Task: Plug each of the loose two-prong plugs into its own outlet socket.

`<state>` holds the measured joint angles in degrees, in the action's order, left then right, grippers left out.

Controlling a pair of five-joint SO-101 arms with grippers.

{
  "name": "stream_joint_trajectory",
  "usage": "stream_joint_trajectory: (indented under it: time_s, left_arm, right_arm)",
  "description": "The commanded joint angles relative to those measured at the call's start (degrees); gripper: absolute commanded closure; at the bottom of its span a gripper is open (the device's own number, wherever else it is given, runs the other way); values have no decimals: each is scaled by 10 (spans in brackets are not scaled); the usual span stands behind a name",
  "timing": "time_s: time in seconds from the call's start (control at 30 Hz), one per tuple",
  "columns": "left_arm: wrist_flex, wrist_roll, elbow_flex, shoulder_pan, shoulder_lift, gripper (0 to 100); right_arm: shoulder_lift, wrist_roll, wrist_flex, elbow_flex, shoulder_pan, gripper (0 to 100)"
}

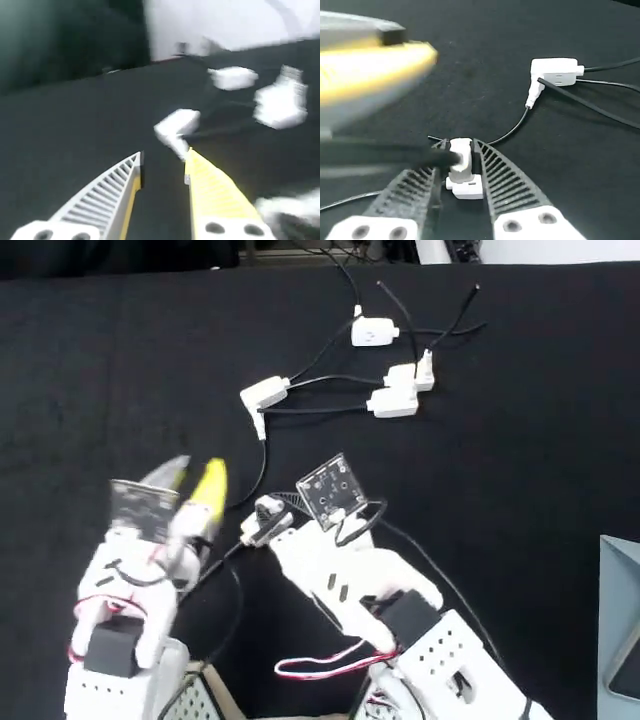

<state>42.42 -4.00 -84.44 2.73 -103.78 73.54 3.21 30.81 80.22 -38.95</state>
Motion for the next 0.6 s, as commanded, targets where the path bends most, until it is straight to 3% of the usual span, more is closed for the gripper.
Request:
stream_joint_trajectory:
  time_s: [0.0, 0.13, 0.4, 0.57]
  left_arm:
    - [-23, 72, 2, -132, -4, 848]
    - [-53, 98, -17, -168, -3, 849]
    - [-71, 97, -31, -185, -3, 849]
    - [-71, 97, -32, -185, -3, 849]
  right_arm:
    - [-8, -11, -1, -15, 15, 985]
    - [-100, -11, -3, -58, 22, 985]
    - [-350, -15, -70, -149, 59, 985]
    - [-422, -15, -86, -177, 59, 986]
